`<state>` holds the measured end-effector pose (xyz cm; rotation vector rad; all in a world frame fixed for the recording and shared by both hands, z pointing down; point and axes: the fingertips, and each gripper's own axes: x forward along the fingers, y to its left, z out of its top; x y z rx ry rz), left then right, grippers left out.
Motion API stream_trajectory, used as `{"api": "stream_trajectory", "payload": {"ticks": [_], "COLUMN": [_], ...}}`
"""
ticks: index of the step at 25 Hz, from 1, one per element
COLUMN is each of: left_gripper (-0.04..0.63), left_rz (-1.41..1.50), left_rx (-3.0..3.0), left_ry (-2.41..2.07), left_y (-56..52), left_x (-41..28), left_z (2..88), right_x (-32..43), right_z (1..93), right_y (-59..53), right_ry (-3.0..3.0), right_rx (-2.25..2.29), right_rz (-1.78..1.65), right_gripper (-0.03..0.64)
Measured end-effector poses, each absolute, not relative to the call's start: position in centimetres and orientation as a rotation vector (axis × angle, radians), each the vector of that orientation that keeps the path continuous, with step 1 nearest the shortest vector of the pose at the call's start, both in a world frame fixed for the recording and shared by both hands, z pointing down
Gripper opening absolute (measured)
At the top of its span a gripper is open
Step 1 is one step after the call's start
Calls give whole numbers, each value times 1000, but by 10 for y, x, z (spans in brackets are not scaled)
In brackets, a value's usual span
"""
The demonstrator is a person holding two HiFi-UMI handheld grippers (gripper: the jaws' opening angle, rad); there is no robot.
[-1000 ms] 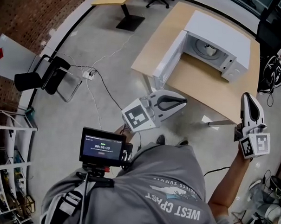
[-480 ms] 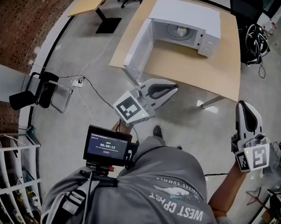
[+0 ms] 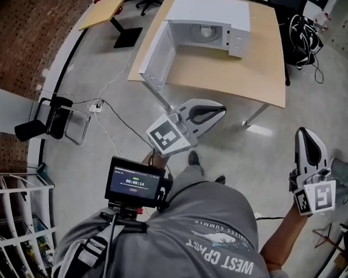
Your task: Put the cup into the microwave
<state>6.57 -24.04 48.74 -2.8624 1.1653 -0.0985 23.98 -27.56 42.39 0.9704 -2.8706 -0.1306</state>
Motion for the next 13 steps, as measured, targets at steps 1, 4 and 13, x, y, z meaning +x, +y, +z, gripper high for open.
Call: {"api": "stream_trajectory", "payload": {"ticks": [1, 4, 13], "left_gripper": [21, 21, 21], "left_rz": [-100, -101, -101], "left_rx": [-2862, -2862, -2841], "left_ry": [1171, 1192, 1231], "left_y": [-241, -244, -248], "left_x": [65, 63, 59], "left_z": [487, 486, 482], "right_x": [240, 241, 240], "right_z": [423, 422, 419], "right_y": [-277, -282, -293], "right_ry": [-2869, -2869, -2876], "right_rx": [968, 959, 939], "right_rz": [-130, -120, -117], "right_gripper": [17, 18, 18]}}
